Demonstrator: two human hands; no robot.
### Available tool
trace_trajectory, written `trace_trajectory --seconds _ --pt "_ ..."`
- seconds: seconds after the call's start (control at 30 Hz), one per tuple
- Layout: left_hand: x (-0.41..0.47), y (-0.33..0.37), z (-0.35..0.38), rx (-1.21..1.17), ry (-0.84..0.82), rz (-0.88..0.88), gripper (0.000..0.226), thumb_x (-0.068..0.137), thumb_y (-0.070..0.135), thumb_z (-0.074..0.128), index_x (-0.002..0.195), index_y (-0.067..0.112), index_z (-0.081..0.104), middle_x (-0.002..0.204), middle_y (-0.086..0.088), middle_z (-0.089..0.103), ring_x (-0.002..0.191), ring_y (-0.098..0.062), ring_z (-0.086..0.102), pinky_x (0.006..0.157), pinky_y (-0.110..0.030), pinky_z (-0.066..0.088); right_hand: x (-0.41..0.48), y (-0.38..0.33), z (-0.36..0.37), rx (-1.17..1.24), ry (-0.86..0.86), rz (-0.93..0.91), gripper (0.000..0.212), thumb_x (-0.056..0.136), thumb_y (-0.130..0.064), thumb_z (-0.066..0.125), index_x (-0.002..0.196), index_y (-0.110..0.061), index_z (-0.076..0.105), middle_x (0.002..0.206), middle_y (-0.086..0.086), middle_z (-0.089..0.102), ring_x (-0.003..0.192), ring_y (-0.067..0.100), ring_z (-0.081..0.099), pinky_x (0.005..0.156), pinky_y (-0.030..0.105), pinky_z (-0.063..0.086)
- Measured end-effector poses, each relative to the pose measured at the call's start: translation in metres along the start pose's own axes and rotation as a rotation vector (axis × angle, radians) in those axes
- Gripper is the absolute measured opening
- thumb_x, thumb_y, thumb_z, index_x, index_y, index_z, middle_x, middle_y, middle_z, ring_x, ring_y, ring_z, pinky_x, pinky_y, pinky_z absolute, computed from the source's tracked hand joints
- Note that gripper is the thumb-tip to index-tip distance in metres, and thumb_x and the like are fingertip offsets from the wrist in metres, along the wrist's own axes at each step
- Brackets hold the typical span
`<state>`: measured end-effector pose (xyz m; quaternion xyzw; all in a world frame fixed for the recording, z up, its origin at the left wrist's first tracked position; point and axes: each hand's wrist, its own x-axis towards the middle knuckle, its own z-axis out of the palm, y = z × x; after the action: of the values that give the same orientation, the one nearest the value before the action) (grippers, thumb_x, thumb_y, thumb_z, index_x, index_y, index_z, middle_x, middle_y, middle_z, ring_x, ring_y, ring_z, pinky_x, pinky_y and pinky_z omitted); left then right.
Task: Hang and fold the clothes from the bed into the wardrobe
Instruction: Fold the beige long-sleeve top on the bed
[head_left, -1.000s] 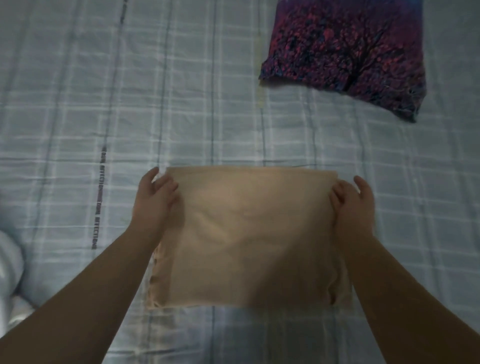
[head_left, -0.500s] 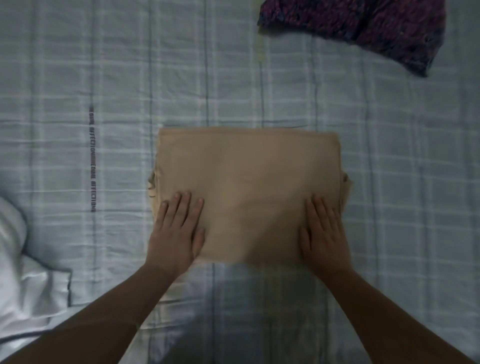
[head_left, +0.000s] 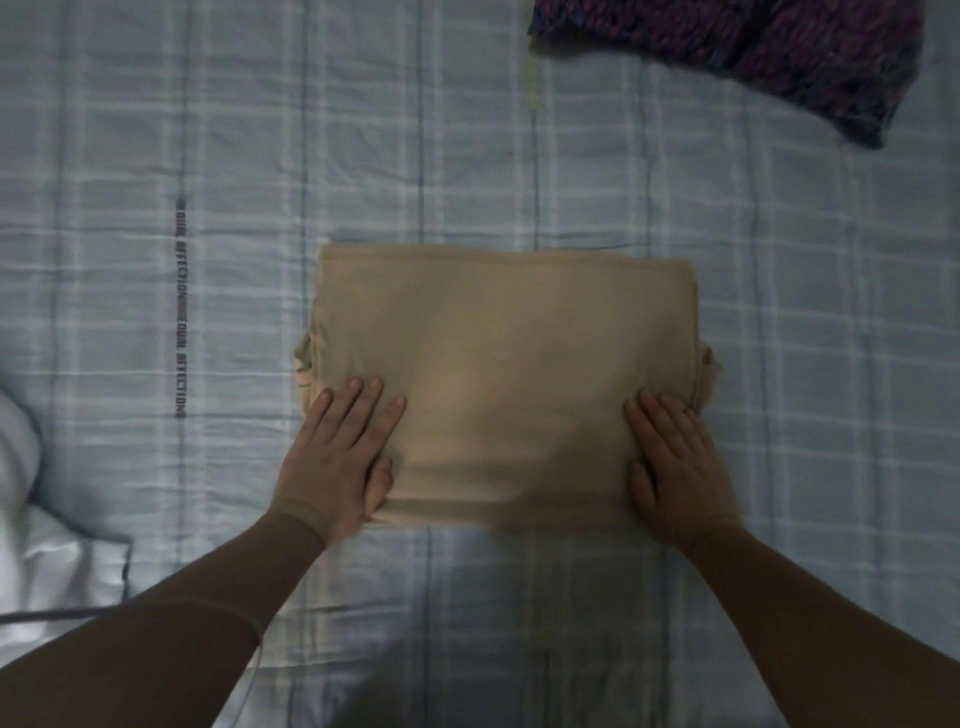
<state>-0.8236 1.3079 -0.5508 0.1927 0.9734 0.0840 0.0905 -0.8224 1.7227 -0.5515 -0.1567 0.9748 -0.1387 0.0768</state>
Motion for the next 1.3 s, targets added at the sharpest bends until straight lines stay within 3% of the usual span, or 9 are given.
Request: trace_trajectory --seconds 0.13,0.27,0.43,0.57,0.87,1.0,1.1,1.2,1.3 --pt "0.000 0.010 -0.013 -0.018 -0.019 -0.025 0.060 0.094 0.034 0.040 0.150 0.011 0.040 0.156 -0.018 0.036 0.145 -0.037 0.031 0.117 -0.057 0.024 0.001 -0.010 -0.013 0.002 -0.009 0.051 0.063 0.088 -0.029 0.047 0.147 -0.007 0.045 0.155 0.012 0.040 0.143 0.032 0.036 0.119 0.049 0.027" --pt "0.018 0.026 -0.040 -0.076 0.096 -0.050 0.058 0.092 0.031 0.045 0.146 0.010 0.047 0.152 -0.015 0.042 0.144 -0.036 0.033 0.116 -0.059 0.023 0.018 -0.032 -0.033 0.016 0.164 0.144 0.050 0.089 -0.026 0.046 0.133 -0.005 0.059 0.142 0.018 0.053 0.134 0.038 0.046 0.114 0.051 0.033" --pt "0.074 0.032 -0.045 0.010 0.013 -0.179 0.062 0.093 0.040 0.038 0.151 0.017 0.039 0.157 -0.014 0.034 0.148 -0.036 0.024 0.120 -0.058 0.013 0.081 -0.039 -0.033 -0.165 0.052 0.278 0.062 0.095 -0.038 0.040 0.153 -0.017 0.035 0.160 0.011 0.031 0.147 0.032 0.026 0.118 0.051 0.012" --pt "0.093 0.006 -0.024 0.059 -0.069 -0.271 0.065 0.095 0.047 0.031 0.156 0.023 0.027 0.162 -0.011 0.025 0.151 -0.032 0.016 0.120 -0.055 0.013 0.097 -0.017 -0.018 -0.178 -0.007 0.297 0.065 0.096 -0.044 0.033 0.155 -0.017 0.031 0.161 0.011 0.029 0.149 0.028 0.022 0.120 0.043 0.012" --pt "0.092 0.001 -0.020 0.026 -0.032 -0.255 0.064 0.096 0.047 0.030 0.156 0.023 0.027 0.163 -0.011 0.024 0.152 -0.030 0.014 0.121 -0.055 0.012 0.097 -0.005 -0.013 -0.060 0.004 0.254 0.066 0.095 -0.042 0.036 0.155 -0.016 0.030 0.162 0.011 0.027 0.150 0.028 0.022 0.121 0.049 0.019" --pt "0.097 0.018 -0.034 -0.046 0.125 -0.221 0.052 0.094 0.036 0.044 0.139 0.011 0.051 0.146 -0.013 0.049 0.144 -0.035 0.030 0.120 -0.057 0.012 0.075 -0.011 -0.038 0.235 0.167 0.329 0.054 0.092 -0.023 0.046 0.144 -0.010 0.048 0.154 0.012 0.041 0.146 0.027 0.031 0.120 0.047 0.024" --pt "0.115 0.058 -0.050 -0.184 0.233 0.022 0.030 0.089 0.020 0.054 0.115 0.006 0.060 0.115 -0.015 0.062 0.115 -0.041 0.053 0.108 -0.051 0.036 0.040 -0.018 -0.050 0.379 0.275 0.526 0.047 0.083 -0.016 0.048 0.129 -0.009 0.058 0.135 0.011 0.056 0.129 0.029 0.049 0.111 0.041 0.037" --pt "0.149 0.123 -0.065 -0.363 0.046 0.005 0.015 0.091 0.027 0.055 0.103 0.018 0.056 0.093 -0.005 0.062 0.086 -0.031 0.058 0.076 -0.041 0.048 0.005 -0.026 -0.046 0.521 0.263 0.858 0.041 0.082 -0.017 0.054 0.122 -0.014 0.057 0.114 0.003 0.056 0.109 0.027 0.058 0.094 0.041 0.048" --pt "0.194 0.189 -0.065 -0.588 -0.264 -0.190 0.021 0.093 0.043 0.055 0.098 0.023 0.049 0.091 0.000 0.062 0.083 -0.025 0.060 0.072 -0.038 0.049 -0.023 -0.027 -0.035 0.530 0.178 1.005 0.035 0.083 -0.013 0.065 0.118 -0.010 0.060 0.107 0.005 0.058 0.103 0.030 0.059 0.091 0.040 0.048"
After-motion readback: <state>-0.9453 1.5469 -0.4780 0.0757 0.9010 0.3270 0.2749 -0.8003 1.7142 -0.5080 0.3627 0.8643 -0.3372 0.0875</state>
